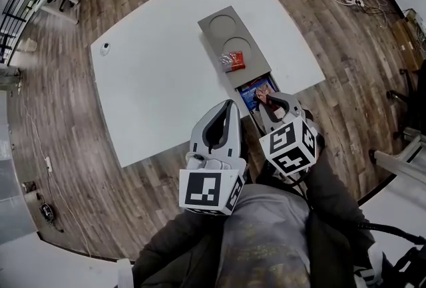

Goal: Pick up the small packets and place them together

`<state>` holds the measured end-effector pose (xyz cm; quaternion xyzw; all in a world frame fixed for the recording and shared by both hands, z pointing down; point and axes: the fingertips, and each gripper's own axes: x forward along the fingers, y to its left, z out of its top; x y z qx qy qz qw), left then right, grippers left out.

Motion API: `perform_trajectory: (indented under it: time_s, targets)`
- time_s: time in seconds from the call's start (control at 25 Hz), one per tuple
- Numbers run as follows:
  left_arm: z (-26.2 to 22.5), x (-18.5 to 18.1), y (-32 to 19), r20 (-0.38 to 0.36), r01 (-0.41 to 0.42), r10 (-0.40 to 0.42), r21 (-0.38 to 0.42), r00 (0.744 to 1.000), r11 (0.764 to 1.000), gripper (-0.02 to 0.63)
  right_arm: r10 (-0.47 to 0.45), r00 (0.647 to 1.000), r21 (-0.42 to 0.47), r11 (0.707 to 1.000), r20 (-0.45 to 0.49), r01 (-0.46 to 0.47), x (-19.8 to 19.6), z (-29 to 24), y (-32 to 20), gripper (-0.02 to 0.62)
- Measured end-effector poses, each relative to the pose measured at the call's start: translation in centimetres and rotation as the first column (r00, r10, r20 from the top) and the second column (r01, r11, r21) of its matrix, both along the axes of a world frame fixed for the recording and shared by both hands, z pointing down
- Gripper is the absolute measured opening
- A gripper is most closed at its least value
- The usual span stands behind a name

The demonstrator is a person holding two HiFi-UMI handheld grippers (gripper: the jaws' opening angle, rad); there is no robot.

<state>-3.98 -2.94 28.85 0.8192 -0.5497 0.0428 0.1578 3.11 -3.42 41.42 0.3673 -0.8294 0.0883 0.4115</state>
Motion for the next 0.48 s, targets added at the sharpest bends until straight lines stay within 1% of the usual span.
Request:
perform_trajectory:
  time_s: [0.12, 0.2, 0.32, 0.48]
  targets:
    - [-1.2, 0.8, 0.8, 0.009, -0.01, 0.01, 0.032, 1.0, 0.999, 0.003, 0.007, 0.999, 0.055, 0.998, 0.032, -0.008, 0.4, -2.0, 0.2, 0.072]
    - [-1.8, 1.4, 1.3, 0.014, -0.018, 0.018, 0.045, 1.0, 0.999, 0.003, 0.011, 0.999, 0.076, 0.997, 0.043, -0.014, 0.8, -2.9, 0.4, 0.072]
    - [-2.2, 1.9, 1.7, 0.017, -0.03, 0.03, 0.055, 0.999, 0.998, 0.003, 0.017, 0.999, 0.085, 0.996, 0.048, -0.021, 1.1, -3.2, 0.7, 0.072]
    - [-1.9, 1.7, 1.5, 0.015, -0.037, 0.036, 0.049, 0.999, 0.998, 0.003, 0.021, 0.998, 0.087, 0.996, 0.051, -0.025, 0.9, -3.2, 0.7, 0.071]
